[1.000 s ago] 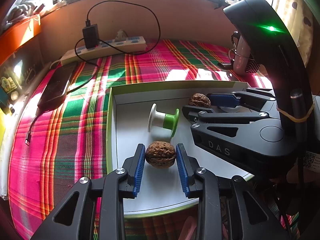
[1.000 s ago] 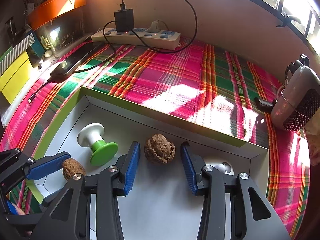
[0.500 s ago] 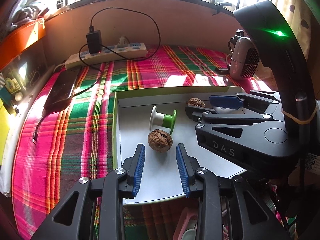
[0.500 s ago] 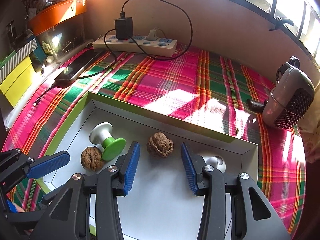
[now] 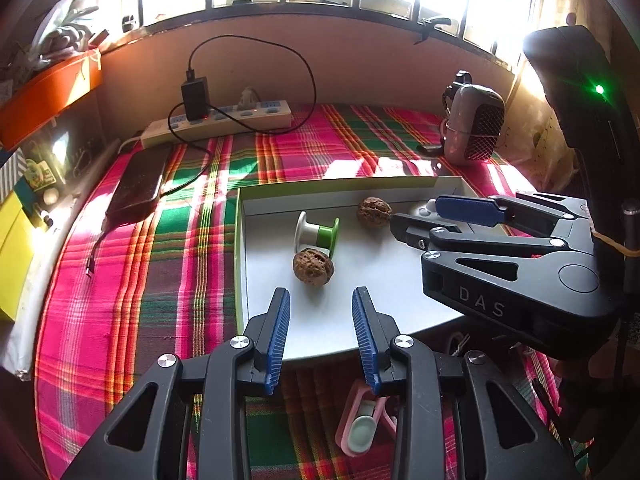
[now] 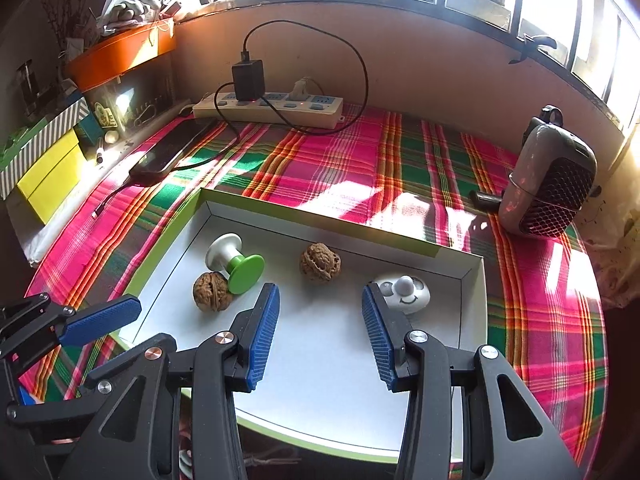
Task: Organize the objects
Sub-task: 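Release both walnuts into the box, open both grippers, then withdraw both grippers from the box toward the remaining objects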
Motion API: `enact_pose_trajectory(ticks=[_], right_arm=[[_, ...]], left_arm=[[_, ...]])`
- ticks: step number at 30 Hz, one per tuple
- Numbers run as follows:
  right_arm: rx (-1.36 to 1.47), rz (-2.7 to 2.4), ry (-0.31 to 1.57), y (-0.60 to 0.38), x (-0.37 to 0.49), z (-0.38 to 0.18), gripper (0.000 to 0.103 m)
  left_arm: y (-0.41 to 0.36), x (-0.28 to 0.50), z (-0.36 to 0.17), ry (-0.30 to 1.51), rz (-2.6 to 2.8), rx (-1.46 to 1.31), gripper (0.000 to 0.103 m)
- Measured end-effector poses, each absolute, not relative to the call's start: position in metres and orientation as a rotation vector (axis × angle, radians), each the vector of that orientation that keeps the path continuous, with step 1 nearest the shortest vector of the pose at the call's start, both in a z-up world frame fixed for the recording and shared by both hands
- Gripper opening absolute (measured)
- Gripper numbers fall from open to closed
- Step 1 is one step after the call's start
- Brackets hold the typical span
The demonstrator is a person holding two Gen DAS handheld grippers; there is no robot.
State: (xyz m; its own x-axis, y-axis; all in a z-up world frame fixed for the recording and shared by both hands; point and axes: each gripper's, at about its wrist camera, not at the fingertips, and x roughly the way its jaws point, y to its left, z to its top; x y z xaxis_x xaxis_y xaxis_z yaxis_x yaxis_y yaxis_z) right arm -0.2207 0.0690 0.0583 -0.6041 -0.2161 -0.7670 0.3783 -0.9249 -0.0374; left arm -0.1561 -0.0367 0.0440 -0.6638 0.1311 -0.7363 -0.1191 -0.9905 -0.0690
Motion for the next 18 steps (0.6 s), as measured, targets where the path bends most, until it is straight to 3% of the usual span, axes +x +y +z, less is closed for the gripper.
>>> enact_pose_trajectory(ticks=[18], right_arm=[[1.111,-2.625,0.157,0.113,-0.157,0.075,0.044]], left_arm=[[-0.054,-0.108,0.044,-0.111,2.742,-1.187,0.030]])
